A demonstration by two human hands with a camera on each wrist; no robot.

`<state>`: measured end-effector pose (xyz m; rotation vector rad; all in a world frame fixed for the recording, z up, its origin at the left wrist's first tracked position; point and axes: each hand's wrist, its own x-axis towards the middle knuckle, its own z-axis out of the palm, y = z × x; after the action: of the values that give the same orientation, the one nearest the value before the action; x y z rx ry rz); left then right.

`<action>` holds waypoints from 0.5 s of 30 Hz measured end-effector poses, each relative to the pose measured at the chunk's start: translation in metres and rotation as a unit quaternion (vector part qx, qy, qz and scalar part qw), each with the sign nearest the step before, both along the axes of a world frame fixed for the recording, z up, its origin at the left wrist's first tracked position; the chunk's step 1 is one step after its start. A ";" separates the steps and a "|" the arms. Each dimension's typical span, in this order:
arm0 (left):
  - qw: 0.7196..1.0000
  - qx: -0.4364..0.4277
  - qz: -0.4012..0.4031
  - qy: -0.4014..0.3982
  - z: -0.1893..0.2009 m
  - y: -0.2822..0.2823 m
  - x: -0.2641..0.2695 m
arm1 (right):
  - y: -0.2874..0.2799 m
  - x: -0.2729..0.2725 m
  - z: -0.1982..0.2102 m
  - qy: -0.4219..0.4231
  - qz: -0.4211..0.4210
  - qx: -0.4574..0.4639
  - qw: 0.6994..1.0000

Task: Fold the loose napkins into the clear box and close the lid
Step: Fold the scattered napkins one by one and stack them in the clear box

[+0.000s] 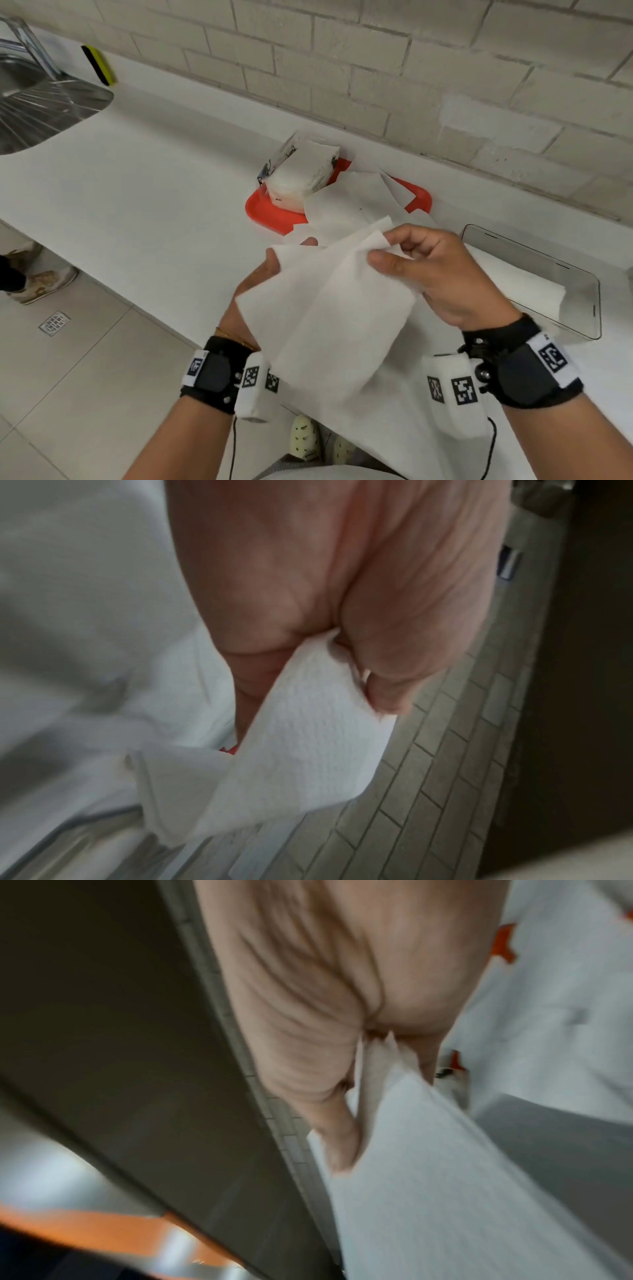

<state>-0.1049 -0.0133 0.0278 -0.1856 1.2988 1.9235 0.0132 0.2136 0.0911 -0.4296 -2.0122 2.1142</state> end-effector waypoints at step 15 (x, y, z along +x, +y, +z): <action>0.986 0.079 -0.019 -0.143 -0.081 -0.002 0.018 | -0.028 0.006 -0.140 -0.237 -0.188 -0.250 0.920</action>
<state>-0.0865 -0.0154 -0.0530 -0.3407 0.9511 1.8776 0.0187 0.1858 -0.0491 -1.4046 -1.3647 2.3933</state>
